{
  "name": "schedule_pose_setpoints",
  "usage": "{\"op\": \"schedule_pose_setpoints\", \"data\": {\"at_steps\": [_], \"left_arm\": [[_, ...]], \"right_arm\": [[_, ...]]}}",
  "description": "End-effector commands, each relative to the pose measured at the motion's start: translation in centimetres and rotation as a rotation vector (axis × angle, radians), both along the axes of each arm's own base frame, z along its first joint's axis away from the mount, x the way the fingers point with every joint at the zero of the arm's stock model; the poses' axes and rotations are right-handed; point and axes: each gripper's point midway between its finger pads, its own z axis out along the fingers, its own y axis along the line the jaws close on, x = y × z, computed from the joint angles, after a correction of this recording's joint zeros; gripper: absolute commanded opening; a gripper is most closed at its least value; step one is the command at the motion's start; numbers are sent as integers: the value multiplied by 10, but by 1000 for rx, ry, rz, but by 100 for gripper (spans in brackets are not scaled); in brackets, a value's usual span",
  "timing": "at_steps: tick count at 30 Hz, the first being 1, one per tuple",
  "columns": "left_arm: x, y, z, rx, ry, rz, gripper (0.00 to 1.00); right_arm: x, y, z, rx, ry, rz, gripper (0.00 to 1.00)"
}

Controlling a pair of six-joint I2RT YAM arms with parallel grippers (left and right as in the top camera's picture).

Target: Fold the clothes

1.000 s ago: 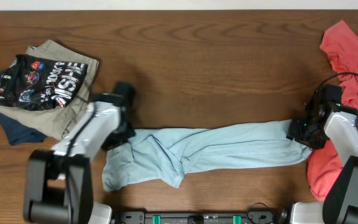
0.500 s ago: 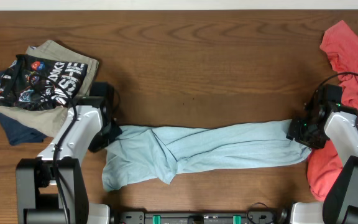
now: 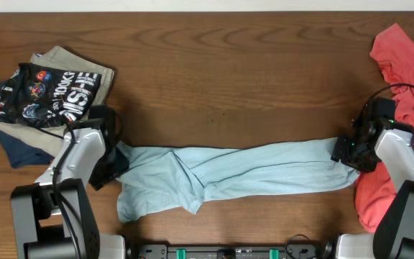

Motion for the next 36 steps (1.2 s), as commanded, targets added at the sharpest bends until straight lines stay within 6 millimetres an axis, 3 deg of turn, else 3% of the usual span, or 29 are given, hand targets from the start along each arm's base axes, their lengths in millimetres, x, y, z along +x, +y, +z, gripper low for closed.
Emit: {"op": "schedule_pose_setpoints", "data": {"at_steps": [1, 6, 11, 15, 19, 29, 32, 36], "left_arm": [[0, 0, 7, -11, 13, -37, 53], [16, -20, 31, -134, -67, -82, 52], [35, -64, 63, -316, -251, -148, 52], [36, -97, 77, -368, -296, -270, 52], [28, -130, 71, -390, -260, -401, 54], [7, -217, 30, -565, -132, -581, 52], [-2, -231, 23, -571, -96, -634, 42], [-4, -228, 26, -510, -101, -657, 41]], "right_arm": [[-2, -2, 0, -3, 3, -14, 51], [-2, -2, 0, -3, 3, -14, 51], [-2, -2, 0, -3, 2, -14, 51], [-1, -2, 0, -3, 0, -14, 51], [-1, -2, 0, -3, 0, -14, 52], [-2, -2, 0, -2, 3, -15, 52], [-2, -2, 0, -2, 3, -15, 52], [-2, -2, 0, -2, 3, -15, 52]]}}
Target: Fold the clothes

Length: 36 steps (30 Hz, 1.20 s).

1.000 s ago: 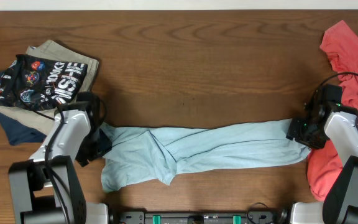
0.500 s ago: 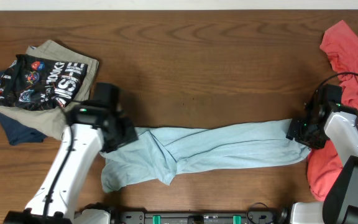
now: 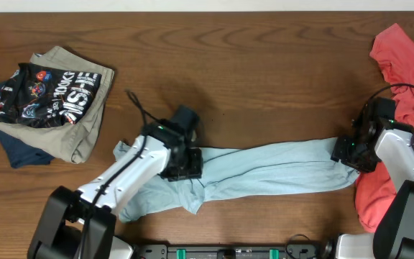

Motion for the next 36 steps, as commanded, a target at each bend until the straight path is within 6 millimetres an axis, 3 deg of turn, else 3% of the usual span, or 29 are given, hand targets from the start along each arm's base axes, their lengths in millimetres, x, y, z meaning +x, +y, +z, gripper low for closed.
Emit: {"op": "schedule_pose_setpoints", "data": {"at_steps": [1, 6, 11, 21, 28, 36], "left_arm": [[-1, 5, 5, 42, -15, 11, 41], [7, 3, 22, 25, -72, 14, 41], [3, -6, 22, 18, -84, -25, 41], [-11, -18, -7, 83, -80, -97, 41], [-20, 3, -32, 223, 3, -49, 41], [-23, 5, -39, 247, 32, -40, 39]], "right_arm": [[-2, -2, 0, -2, 3, -15, 52], [-2, -2, 0, -2, 3, -15, 52], [-2, -2, 0, -2, 3, -15, 52], [-3, -2, -1, -1, 6, -15, 52], [-3, -2, -1, -1, 7, -15, 52], [-3, -2, -1, -1, 7, -15, 52]]}}
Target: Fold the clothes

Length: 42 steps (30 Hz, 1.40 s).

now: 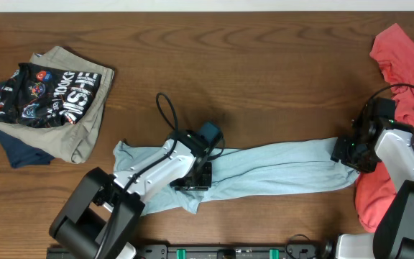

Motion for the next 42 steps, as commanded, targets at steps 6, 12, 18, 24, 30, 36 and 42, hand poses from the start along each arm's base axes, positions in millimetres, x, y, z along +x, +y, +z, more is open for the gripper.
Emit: {"op": "schedule_pose_setpoints", "data": {"at_steps": [6, 12, 18, 24, 30, 36, 42], "left_arm": [[-1, 6, -2, 27, -5, 12, 7], [12, -4, 39, -29, -66, -38, 6], [32, -31, 101, -220, -233, -24, 6], [35, -34, 109, -247, -259, 23, 6], [40, -50, 103, -312, -235, 58, 6], [24, -73, 111, -438, -155, 16, 6], [8, -81, 110, -439, -135, -66, 6]], "right_arm": [[-2, -2, 0, -2, 4, -15, 52], [-2, -2, 0, -2, 3, -15, 51], [-1, -2, 0, -3, 0, -15, 52], [-1, -2, 0, -3, 0, -15, 52], [-1, -2, 0, -3, 0, -15, 52], [-1, -2, 0, -3, 0, -15, 52], [-1, -2, 0, -3, 0, -15, 52]]}}
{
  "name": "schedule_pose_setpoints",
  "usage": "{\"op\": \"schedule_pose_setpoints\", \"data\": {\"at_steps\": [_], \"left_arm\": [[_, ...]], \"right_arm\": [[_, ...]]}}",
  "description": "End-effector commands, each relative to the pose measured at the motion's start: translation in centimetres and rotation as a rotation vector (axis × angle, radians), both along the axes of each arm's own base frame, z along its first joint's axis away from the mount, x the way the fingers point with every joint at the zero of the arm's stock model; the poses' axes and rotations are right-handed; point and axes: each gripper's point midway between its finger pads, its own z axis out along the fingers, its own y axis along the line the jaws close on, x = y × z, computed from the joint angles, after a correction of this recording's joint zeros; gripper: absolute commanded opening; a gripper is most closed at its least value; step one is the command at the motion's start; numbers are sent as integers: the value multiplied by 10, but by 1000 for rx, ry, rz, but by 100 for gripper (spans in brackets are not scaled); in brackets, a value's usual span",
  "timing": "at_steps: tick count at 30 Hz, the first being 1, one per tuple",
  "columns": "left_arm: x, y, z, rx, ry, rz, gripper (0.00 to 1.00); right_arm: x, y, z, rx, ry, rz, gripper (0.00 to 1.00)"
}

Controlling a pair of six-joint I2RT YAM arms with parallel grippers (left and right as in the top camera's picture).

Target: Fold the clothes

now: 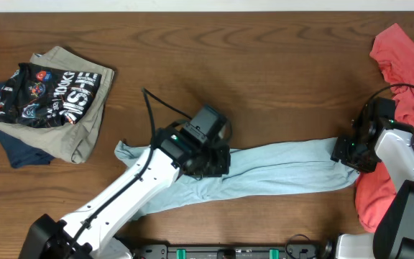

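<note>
A light blue garment [279, 169] lies stretched in a long band across the front of the table, bunched at its left end. My left gripper [220, 164] reaches over its middle, fingers pointing down into the cloth and hidden under the wrist, so its state is unclear. At the band's right end my right gripper [342, 152] is shut on the cloth.
A stack of folded clothes [49, 101], black printed on khaki on navy, sits at the back left. A red garment [408, 57] lies heaped along the right edge, partly under my right arm. The brown wooden table [250, 65] shows bare behind the band.
My left gripper has shifted right and a little toward the back, over the garment's middle. The loose fold at the front left is now covered by my arm. The right gripper has not moved.
Both grippers were at the ends of the blue garment, the left one at its left end. Then the left gripper was off that end and over the folded part further right. It stood further right at each later moment, while the right gripper stayed on its end.
</note>
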Motion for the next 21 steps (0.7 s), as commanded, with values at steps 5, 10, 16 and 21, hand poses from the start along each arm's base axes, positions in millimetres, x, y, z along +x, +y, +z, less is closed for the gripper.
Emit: {"op": "schedule_pose_setpoints", "data": {"at_steps": [5, 10, 16, 21], "left_arm": [[12, 20, -11, 146, -103, 9, 6], [30, 41, -17, 276, -195, 51, 37], [37, 60, -19, 359, -228, 43, 48], [38, 96, -23, 442, -165, 117, 48]], "right_arm": [[-2, -2, 0, -2, 2, -14, 52], [-2, -2, 0, -1, 4, -14, 52], [-2, -1, 0, 2, 4, -14, 52], [-2, -1, 0, 2, 4, -14, 52]]}}
